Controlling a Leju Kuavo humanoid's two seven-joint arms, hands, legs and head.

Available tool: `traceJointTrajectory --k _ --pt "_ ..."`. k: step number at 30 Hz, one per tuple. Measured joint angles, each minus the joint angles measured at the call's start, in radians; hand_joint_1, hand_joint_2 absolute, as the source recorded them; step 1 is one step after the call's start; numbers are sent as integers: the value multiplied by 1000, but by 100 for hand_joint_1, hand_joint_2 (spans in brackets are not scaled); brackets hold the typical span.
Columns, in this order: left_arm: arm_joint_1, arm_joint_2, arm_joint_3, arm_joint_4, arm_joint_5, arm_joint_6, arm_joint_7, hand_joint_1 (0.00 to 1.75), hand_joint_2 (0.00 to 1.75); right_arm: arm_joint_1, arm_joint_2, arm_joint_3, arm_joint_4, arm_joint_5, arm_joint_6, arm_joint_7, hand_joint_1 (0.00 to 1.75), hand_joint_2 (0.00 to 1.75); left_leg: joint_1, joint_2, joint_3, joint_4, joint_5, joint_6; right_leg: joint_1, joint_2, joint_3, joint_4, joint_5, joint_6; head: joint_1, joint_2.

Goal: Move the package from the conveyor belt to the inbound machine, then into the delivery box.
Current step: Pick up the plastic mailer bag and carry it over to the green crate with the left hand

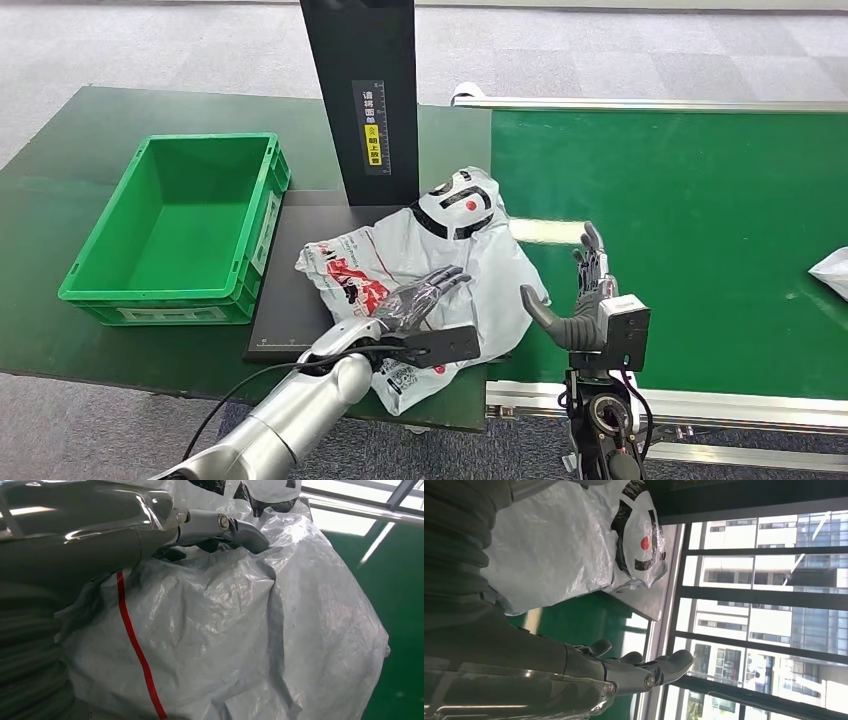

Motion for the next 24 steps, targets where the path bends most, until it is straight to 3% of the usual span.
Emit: traceJointTrajectory --k 15,16,19,21,24 --pt "-14 -5 -42 35 -48 -48 3 0 175 2 0 -10 -1 4 0 9 0 175 0 0 0 0 0 0 0 0 0 0 0 0 0 0" --pt "-14 -5 -51 37 -61 -49 3 34 175 4 0 -11 -3 5 0 11 0 175 0 0 0 0 0 0 0 0 0 0 0 0 0 0" --pt "-14 -5 -73 42 -84 -54 -1 159 175 10 0 -13 -9 9 0 14 0 175 0 0 0 0 0 0 0 0 0 0 0 0 0 0" --pt "-13 -5 -80 45 -85 -51 -6 172 175 15 0 -13 -13 12 0 16 0 175 0 0 0 0 0 0 0 0 0 0 0 0 0 0" --pt "-11 -5 -82 44 -85 -28 -22 175 175 25 0 -14 -16 23 1 20 0 175 0 0 0 0 0 0 0 0 1 0 0 0 0 0"
